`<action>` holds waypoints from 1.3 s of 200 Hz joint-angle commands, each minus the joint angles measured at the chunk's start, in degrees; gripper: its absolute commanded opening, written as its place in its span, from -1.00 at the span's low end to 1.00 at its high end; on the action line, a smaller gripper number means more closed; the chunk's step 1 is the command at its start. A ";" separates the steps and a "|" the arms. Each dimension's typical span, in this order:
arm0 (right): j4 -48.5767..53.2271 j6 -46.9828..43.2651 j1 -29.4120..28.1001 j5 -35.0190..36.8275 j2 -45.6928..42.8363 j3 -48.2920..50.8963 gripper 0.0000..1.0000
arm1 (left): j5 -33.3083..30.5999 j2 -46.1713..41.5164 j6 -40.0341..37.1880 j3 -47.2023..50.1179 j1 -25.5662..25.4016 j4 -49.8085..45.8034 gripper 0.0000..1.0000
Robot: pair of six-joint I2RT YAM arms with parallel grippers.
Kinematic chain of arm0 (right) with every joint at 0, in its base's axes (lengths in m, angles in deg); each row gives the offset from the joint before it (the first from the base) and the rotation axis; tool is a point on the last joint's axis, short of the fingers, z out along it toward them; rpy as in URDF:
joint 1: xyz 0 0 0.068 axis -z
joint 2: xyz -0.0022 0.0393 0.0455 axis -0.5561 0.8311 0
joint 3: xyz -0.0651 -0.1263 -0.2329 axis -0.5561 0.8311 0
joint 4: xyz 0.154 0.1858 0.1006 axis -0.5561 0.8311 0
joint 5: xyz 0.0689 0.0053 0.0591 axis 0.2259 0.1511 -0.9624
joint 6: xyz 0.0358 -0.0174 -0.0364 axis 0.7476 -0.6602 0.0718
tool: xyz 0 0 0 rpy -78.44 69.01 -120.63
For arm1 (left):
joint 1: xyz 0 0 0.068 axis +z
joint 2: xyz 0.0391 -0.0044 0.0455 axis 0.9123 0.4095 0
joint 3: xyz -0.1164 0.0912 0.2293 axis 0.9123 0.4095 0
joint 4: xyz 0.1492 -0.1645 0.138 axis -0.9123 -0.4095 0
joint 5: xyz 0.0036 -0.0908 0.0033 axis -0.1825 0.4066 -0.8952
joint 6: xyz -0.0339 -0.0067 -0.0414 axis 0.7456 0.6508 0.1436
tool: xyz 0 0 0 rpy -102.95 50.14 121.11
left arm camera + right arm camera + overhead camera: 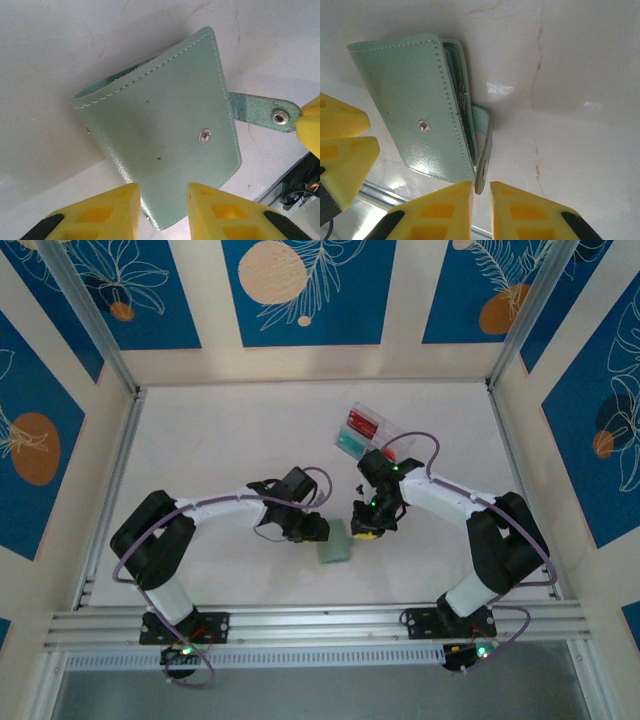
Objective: Put the credit cards into the card holder
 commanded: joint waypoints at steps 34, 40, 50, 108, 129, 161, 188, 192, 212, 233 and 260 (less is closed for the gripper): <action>-0.74 -0.69 0.32 -2.38 1.21 1.23 -0.70 | 1.20 -0.15 0.71 1.52 -0.64 0.74 -0.41; -0.75 -0.75 0.32 -2.38 1.26 1.18 -0.70 | 1.21 -0.13 0.75 1.52 -0.65 0.77 -0.41; -0.81 -0.82 0.29 -2.45 1.41 1.16 -0.70 | 1.16 -0.22 0.75 1.59 -0.65 0.82 -0.41; -0.93 -0.80 0.33 -2.69 1.38 1.31 -0.78 | 1.12 -0.38 1.11 2.21 -0.59 1.29 -0.41; -0.79 -1.04 0.19 -2.87 1.34 1.22 -0.88 | 1.14 0.06 0.93 2.18 -0.70 1.39 -0.41; -0.77 -2.02 -0.43 -4.16 0.95 0.53 -1.00 | 1.30 0.68 0.67 1.79 -0.82 1.45 -0.41; -1.28 -3.06 -0.65 -5.68 0.42 0.51 -1.00 | 1.00 1.46 0.24 1.35 -1.01 1.31 -0.41; -1.43 -3.21 -0.65 -6.04 0.42 0.51 -1.00 | 0.86 1.69 0.14 1.29 -1.09 1.26 -0.41; -1.88 -3.99 -0.78 -8.06 0.68 0.09 -1.00 | 0.59 2.74 -0.13 1.10 -1.49 1.26 -0.42; -2.25 -4.63 -1.07 -10.23 1.10 -0.65 -1.00 | 0.08 3.34 -0.10 1.33 -1.71 1.64 -0.41; -1.94 -5.35 -1.87 -11.26 2.86 -1.84 -1.00 | 0.22 3.57 0.30 1.72 -1.88 2.72 -0.42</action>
